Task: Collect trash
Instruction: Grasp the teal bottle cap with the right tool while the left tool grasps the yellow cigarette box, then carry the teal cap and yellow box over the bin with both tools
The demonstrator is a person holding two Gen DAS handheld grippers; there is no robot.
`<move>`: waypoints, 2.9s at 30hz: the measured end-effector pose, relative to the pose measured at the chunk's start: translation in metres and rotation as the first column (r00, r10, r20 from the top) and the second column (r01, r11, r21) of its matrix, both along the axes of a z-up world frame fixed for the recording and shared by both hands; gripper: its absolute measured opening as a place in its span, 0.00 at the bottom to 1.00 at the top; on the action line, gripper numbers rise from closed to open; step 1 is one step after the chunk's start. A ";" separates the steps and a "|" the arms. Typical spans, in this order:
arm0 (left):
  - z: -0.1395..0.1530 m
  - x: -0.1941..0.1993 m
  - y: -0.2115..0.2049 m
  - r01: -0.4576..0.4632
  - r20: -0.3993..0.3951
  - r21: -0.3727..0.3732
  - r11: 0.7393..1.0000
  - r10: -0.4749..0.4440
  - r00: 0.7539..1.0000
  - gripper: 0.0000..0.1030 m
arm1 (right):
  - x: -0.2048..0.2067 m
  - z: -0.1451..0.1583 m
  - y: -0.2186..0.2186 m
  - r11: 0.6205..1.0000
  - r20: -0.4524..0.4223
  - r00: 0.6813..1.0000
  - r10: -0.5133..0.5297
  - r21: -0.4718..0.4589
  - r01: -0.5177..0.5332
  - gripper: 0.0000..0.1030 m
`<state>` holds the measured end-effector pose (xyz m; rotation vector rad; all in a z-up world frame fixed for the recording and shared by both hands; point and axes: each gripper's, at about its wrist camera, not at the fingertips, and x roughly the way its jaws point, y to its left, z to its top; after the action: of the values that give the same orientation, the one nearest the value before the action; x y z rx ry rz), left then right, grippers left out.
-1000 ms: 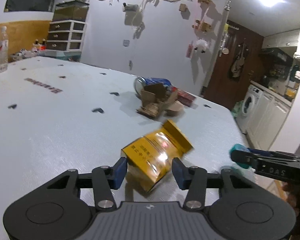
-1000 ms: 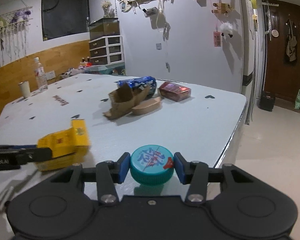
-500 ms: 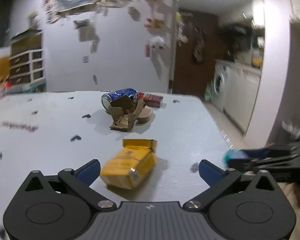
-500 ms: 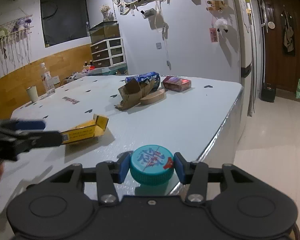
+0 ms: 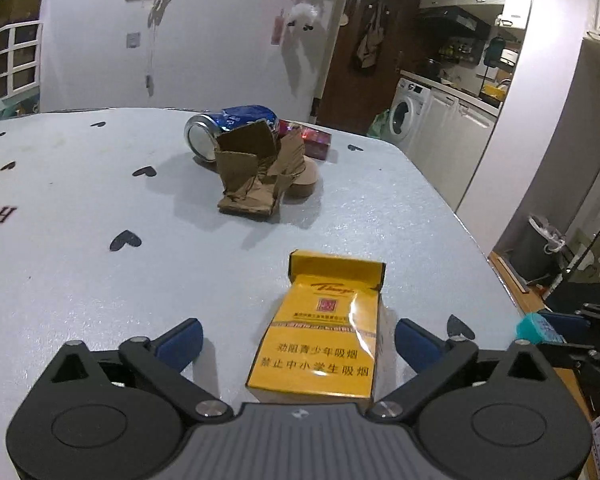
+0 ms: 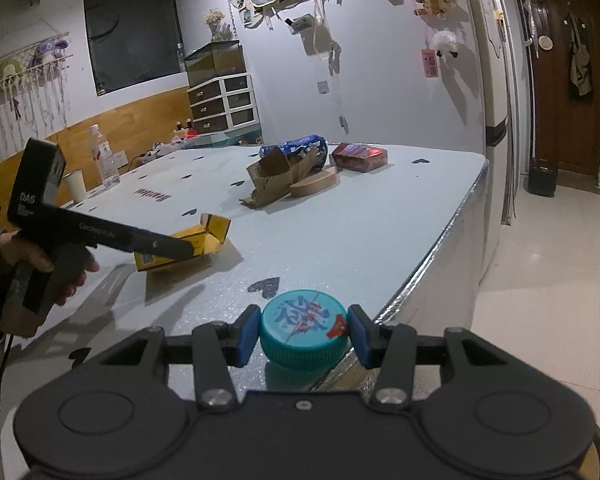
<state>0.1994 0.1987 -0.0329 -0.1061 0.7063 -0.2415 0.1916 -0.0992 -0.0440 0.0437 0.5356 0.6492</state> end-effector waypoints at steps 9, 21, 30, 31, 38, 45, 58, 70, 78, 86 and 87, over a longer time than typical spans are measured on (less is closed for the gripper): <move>0.004 -0.008 -0.021 -0.018 0.013 0.033 0.999 0.018 1.000 0.58 | -0.003 -0.001 0.002 1.000 -0.014 1.000 -0.017 0.012 0.017 0.47; 0.037 -0.073 -0.083 -0.078 0.183 0.059 0.995 0.066 0.981 0.57 | -0.026 0.014 -0.018 0.995 0.002 0.996 -0.089 0.043 0.089 0.47; 0.046 -0.103 -0.137 -0.049 0.238 0.076 0.996 0.029 0.971 0.57 | -0.052 0.025 -0.060 0.984 0.026 0.985 -0.172 0.046 0.171 0.47; 0.047 -0.106 -0.142 -0.047 0.241 0.079 0.996 0.027 0.970 0.56 | -0.054 0.026 -0.064 0.983 0.028 0.983 -0.180 0.045 0.179 0.47; 0.042 -0.116 -0.187 -0.004 0.247 0.077 0.997 -0.015 0.969 0.56 | -0.073 0.031 -0.104 0.966 0.033 0.966 -0.257 0.044 0.256 0.47; 0.035 -0.117 -0.235 0.059 0.242 0.064 0.996 -0.073 0.968 0.56 | -0.087 0.027 -0.141 0.942 0.027 0.941 -0.336 0.023 0.336 0.47; -0.004 -0.103 -0.311 0.137 0.181 0.003 0.991 -0.136 0.974 0.56 | -0.089 -0.018 -0.211 0.886 -0.063 0.884 -0.464 -0.010 0.464 0.47; -0.082 -0.058 -0.340 0.138 -0.023 -0.049 0.989 -0.139 0.990 0.56 | -0.064 -0.086 -0.238 0.859 -0.217 0.832 -0.511 -0.094 0.503 0.47; -0.123 -0.022 -0.343 0.121 -0.109 -0.104 0.987 -0.133 0.985 0.56 | -0.038 -0.123 -0.237 0.864 -0.284 0.816 -0.503 -0.148 0.481 0.47; -0.152 0.009 -0.339 0.078 -0.153 -0.141 0.987 -0.100 0.983 0.56 | 0.013 -0.152 -0.227 0.884 -0.307 0.838 -0.451 -0.281 0.373 0.47; -0.155 0.011 -0.338 0.073 -0.158 -0.146 0.987 -0.096 0.983 0.56 | 0.020 -0.155 -0.224 0.885 -0.305 0.845 -0.440 -0.309 0.349 0.47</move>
<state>0.2108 -0.1393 -0.1874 -0.2323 0.8593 -0.3674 0.2118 -0.3234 -0.1991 0.0447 0.9390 0.1574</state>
